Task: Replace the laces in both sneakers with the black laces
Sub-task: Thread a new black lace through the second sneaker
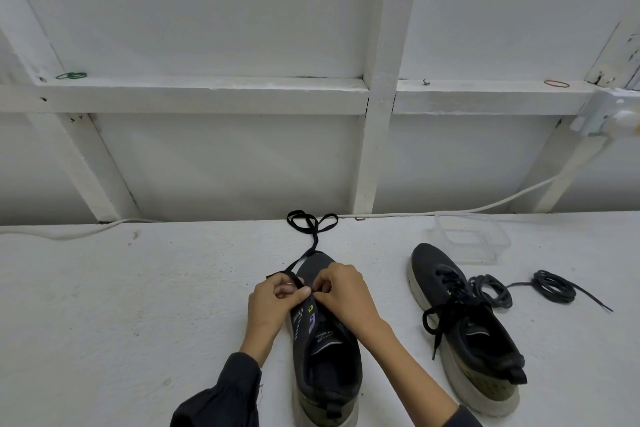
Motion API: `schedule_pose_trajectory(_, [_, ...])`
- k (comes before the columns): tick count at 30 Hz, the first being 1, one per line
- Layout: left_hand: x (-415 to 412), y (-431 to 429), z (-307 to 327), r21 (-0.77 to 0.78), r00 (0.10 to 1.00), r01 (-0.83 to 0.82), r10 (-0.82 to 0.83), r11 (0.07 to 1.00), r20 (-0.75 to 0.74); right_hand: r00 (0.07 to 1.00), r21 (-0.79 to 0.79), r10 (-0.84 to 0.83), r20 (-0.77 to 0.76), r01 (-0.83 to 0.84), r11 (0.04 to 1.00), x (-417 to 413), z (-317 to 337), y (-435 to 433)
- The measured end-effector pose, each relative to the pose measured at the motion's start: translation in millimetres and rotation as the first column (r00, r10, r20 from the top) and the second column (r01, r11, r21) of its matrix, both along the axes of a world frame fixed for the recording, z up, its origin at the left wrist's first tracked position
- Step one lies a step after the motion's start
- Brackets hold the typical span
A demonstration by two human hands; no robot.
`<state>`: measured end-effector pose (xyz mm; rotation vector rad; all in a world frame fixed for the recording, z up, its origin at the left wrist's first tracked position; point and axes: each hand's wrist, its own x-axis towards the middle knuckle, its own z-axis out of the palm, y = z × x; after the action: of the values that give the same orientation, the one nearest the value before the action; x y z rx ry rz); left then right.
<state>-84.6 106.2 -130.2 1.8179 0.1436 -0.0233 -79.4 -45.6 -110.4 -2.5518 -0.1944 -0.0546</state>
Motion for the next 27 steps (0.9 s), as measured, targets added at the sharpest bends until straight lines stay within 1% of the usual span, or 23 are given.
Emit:
schedule_pose_trajectory(3, [-1.2, 1.1, -0.5, -0.073, 0.999, -0.002, -0.001, 0.997, -0.040, 0.999, -0.045, 0.049, 0.023, -0.048, 0.998, 0.6, -0.4, -1.3])
schedule_pose_trajectory(6, [-0.9, 2.0, -1.9, -0.107, 0.998, -0.001, -0.006, 0.994, -0.061, 0.992, -0.066, 0.113, 0.046, -0.110, 0.992, 0.8, -1.7, -3.2])
schedule_pose_trajectory(9, [-2.5, 0.3, -0.6, -0.146, 0.996, 0.008, -0.021, 0.989, -0.087, 0.981, -0.087, 0.192, 0.031, -0.189, 0.978, 2.9, 0.5, -6.1])
schedule_pose_trajectory(13, [-4.9, -3.9, 4.9, -0.073, 0.993, 0.056, -0.063, 0.996, -0.100, 0.958, -0.134, 0.285, -0.016, -0.285, 0.949, 7.8, 7.6, -8.6])
schedule_pose_trajectory(16, [-3.1, -3.5, 6.5, -0.070, 0.990, 0.074, -0.082, 0.995, -0.118, 0.943, -0.124, 0.332, -0.011, -0.331, 0.936, 9.6, 8.8, -10.7])
schedule_pose_trajectory(19, [-2.2, -0.9, 5.2, -0.083, 0.990, 0.052, -0.063, 0.995, -0.129, 0.939, -0.057, 0.344, 0.008, -0.343, 0.938, 11.5, 6.0, -12.7])
schedule_pose_trajectory(22, [-3.1, 1.0, 2.6, -0.106, 0.991, 0.007, -0.021, 0.994, -0.133, 0.937, 0.031, 0.349, -0.006, -0.349, 0.937, 14.4, 4.5, -15.5])
schedule_pose_trajectory(27, [-5.1, 0.6, 0.8, -0.110, 0.989, -0.072, 0.056, 0.991, -0.139, 0.931, 0.205, 0.354, -0.091, -0.331, 0.921, 18.3, 4.7, -21.9])
